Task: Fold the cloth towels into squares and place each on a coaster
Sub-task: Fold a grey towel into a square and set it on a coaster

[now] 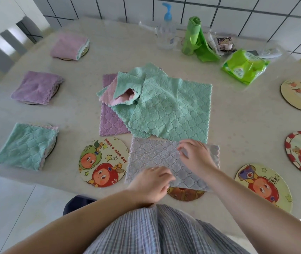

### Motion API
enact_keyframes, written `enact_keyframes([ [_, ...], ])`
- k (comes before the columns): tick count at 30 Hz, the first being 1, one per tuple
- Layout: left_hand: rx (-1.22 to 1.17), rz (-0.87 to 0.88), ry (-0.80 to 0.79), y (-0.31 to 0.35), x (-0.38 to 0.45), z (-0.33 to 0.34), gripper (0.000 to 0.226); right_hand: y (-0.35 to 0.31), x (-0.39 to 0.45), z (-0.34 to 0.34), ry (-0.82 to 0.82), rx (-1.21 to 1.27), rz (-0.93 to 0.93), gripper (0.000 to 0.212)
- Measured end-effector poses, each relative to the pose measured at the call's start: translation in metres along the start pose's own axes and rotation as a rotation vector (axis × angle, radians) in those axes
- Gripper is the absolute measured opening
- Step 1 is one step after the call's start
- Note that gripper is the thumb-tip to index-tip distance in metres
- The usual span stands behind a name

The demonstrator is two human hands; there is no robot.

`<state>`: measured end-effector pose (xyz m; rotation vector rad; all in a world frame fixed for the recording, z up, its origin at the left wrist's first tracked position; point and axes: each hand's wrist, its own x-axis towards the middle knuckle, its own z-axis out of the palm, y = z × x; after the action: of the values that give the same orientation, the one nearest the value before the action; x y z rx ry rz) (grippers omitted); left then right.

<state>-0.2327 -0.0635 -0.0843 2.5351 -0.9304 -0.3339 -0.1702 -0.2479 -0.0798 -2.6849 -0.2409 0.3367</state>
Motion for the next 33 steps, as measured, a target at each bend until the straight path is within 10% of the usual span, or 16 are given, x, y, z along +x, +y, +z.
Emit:
enact_keyframes([
  [20,0.491,0.174,-0.159,0.014,0.009,0.0,0.03,-0.016,0.023,-0.017,-0.114,0.129,0.153,0.011],
  [33,-0.177,-0.402,0.339,0.008,0.0,-0.034,0.022,0.013,-0.017,-0.058,0.06,0.575,0.227,0.018],
])
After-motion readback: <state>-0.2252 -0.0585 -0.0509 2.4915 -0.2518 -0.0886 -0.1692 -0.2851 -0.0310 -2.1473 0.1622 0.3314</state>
